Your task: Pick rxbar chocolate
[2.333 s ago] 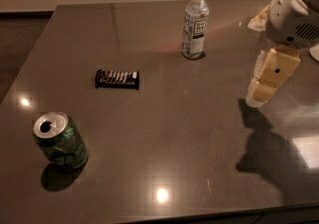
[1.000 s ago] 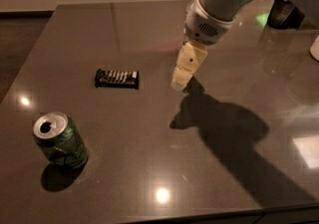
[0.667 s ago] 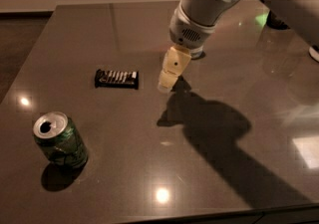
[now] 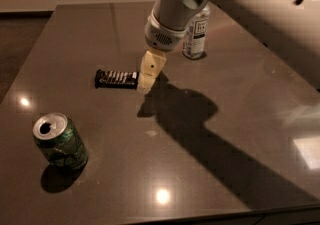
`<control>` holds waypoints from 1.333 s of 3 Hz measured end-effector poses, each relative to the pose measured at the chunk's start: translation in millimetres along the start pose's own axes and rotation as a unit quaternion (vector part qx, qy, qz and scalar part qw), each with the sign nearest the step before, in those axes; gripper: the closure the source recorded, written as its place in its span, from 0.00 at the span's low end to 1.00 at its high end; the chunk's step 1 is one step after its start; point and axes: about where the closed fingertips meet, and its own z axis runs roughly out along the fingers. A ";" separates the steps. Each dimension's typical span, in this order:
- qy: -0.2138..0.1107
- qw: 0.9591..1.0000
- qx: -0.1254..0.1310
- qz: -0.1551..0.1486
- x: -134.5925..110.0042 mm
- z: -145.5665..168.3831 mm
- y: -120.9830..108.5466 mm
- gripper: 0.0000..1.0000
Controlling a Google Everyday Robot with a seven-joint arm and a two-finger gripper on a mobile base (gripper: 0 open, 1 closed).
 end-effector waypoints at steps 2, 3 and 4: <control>0.003 0.999 -0.041 -0.013 -24.3 42.4 -5.0 0.00; 0.003 0.998 -0.059 -0.021 -31.1 54.1 -4.0 0.00; 0.004 0.996 -0.082 -0.031 -38.0 63.3 -2.0 0.28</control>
Offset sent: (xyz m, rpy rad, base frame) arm 0.0203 0.0502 -0.0384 -0.0042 0.0943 0.0748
